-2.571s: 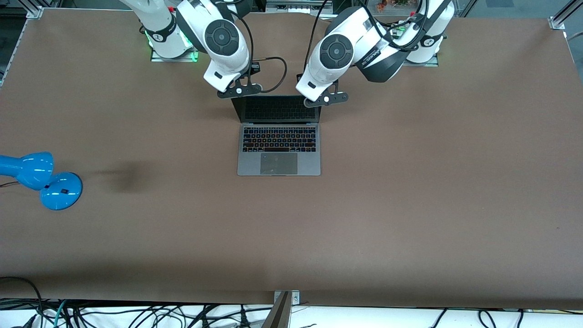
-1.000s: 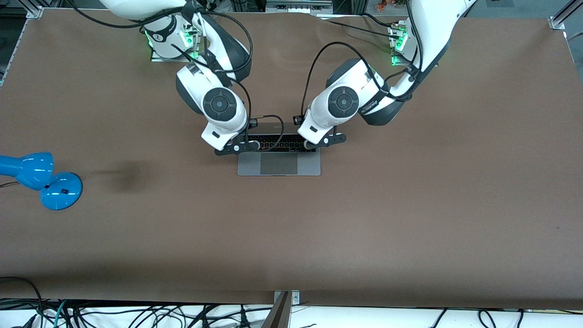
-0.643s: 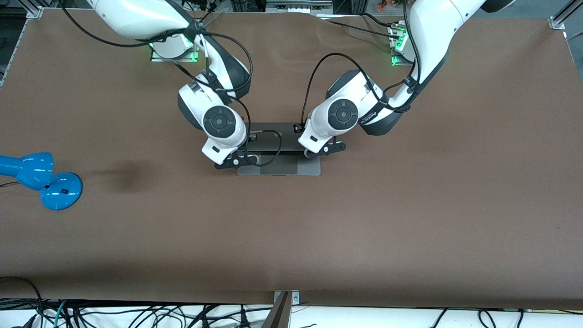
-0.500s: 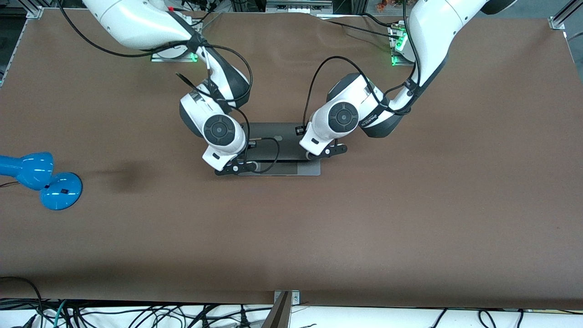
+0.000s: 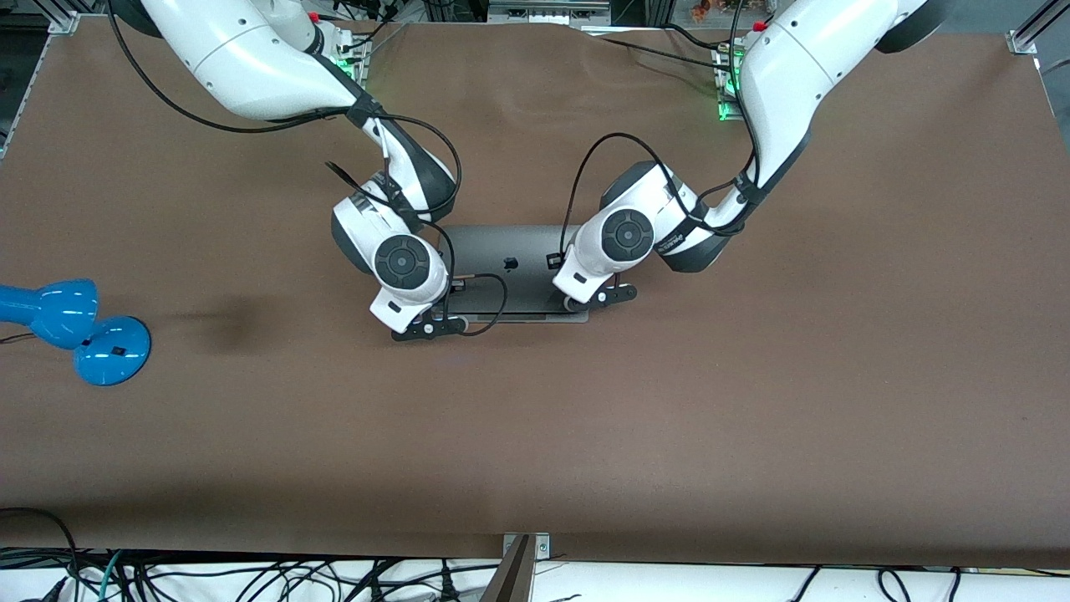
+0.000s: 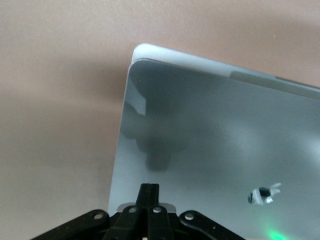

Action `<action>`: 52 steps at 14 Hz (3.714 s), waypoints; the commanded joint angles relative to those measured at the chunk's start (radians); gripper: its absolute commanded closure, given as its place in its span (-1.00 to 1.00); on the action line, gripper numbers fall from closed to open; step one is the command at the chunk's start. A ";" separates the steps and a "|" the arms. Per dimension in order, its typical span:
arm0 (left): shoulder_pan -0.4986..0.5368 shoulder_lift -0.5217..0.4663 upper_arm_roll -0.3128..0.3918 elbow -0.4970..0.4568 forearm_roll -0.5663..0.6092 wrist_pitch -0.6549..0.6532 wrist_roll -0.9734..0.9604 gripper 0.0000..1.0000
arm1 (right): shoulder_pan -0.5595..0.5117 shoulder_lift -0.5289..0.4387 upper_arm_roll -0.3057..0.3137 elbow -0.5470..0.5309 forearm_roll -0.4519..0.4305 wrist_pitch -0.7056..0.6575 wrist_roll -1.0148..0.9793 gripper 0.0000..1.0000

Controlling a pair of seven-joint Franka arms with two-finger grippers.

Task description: Close laptop with both arms from behind

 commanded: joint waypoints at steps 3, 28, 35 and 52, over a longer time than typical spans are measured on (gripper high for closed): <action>-0.009 0.079 0.012 0.054 0.073 0.044 0.004 1.00 | 0.005 0.064 -0.008 0.032 -0.044 0.039 -0.009 1.00; 0.091 -0.455 0.123 0.063 -0.052 -0.484 0.401 -1.00 | -0.274 -0.275 -0.025 0.089 0.060 -0.343 -0.131 -1.00; 0.074 -0.706 0.369 0.037 -0.125 -0.665 0.607 -1.00 | -0.173 -0.514 -0.410 -0.023 0.232 -0.311 -0.510 -1.00; 0.019 -0.953 0.665 -0.120 -0.038 -0.679 0.905 -1.00 | -0.151 -0.772 -0.481 -0.066 0.235 -0.481 -0.491 -1.00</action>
